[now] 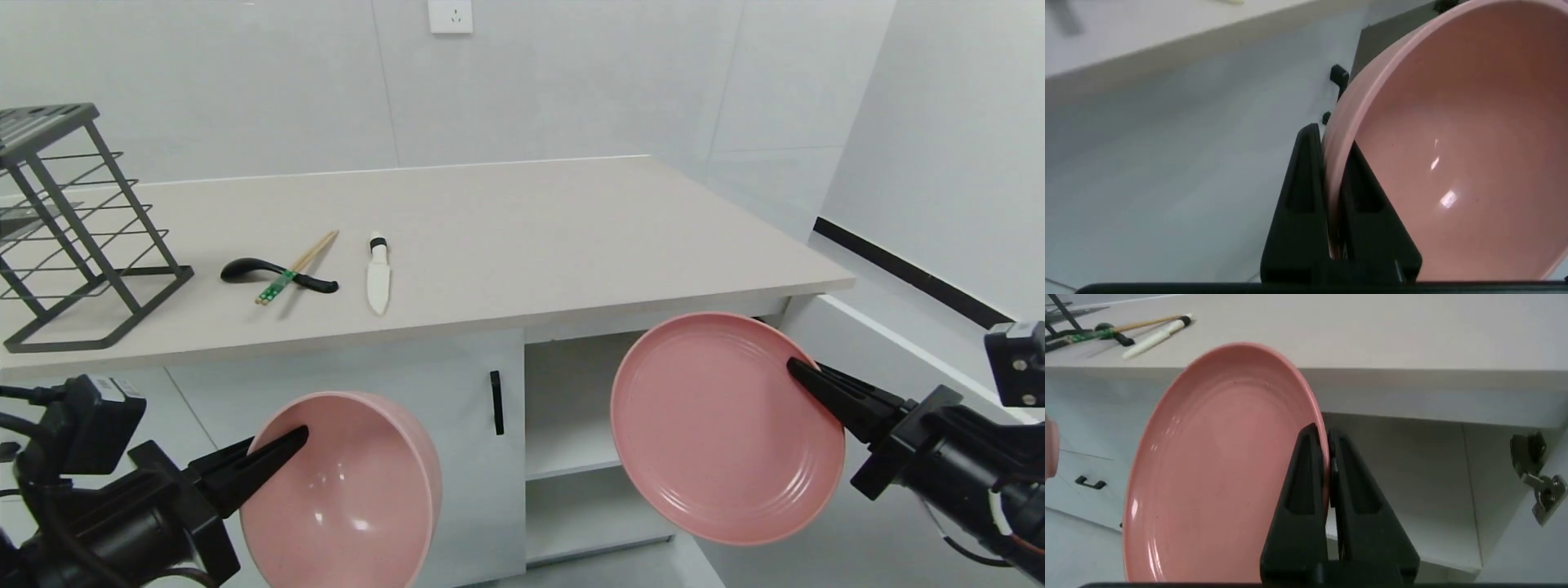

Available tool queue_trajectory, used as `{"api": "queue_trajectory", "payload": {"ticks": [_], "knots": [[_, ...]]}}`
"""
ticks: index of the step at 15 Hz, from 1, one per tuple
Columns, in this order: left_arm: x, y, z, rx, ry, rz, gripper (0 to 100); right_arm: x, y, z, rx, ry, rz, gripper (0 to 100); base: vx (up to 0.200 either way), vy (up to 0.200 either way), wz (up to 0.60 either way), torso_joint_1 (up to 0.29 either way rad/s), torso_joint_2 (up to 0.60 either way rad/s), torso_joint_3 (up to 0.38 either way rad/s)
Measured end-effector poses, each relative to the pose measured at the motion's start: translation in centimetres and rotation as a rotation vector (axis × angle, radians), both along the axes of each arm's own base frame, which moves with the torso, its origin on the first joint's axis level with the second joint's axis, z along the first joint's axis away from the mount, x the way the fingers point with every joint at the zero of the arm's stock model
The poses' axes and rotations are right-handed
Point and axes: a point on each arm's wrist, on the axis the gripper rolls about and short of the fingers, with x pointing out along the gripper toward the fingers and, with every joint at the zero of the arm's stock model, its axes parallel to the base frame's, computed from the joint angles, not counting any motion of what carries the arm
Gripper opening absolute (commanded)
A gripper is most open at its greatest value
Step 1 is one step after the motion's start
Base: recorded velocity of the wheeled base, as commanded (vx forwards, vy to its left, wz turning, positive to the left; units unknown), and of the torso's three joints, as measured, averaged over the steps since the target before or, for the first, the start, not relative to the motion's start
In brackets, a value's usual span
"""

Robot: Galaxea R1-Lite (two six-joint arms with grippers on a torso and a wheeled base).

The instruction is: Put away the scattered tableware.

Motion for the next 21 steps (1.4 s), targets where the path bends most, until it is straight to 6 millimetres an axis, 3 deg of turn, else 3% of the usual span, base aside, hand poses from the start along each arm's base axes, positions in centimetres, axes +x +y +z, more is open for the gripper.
{"api": "queue_trajectory", "payload": {"ticks": [9,13,21], "knots": [[0.0,0.0,0.0,0.001,-0.001,-0.003,0,0.5,-0.6,-1.1,-0.034,0.088,-0.042,0,0.0,0.0,0.0,-0.244,0.36,0.139],[-0.2,0.0,-0.8,0.088,0.035,-0.021,0,1.2,-1.6,-2.1,-0.054,0.158,-0.11,0,0.0,0.0,0.0,-0.052,0.25,0.076],[-1.4,0.3,-1.8,0.199,0.096,-0.062,0,4.3,-1.1,-6.7,-0.108,0.325,-0.129,0,0.075,0.0,0.0,-0.001,0.02,0.025]]}}
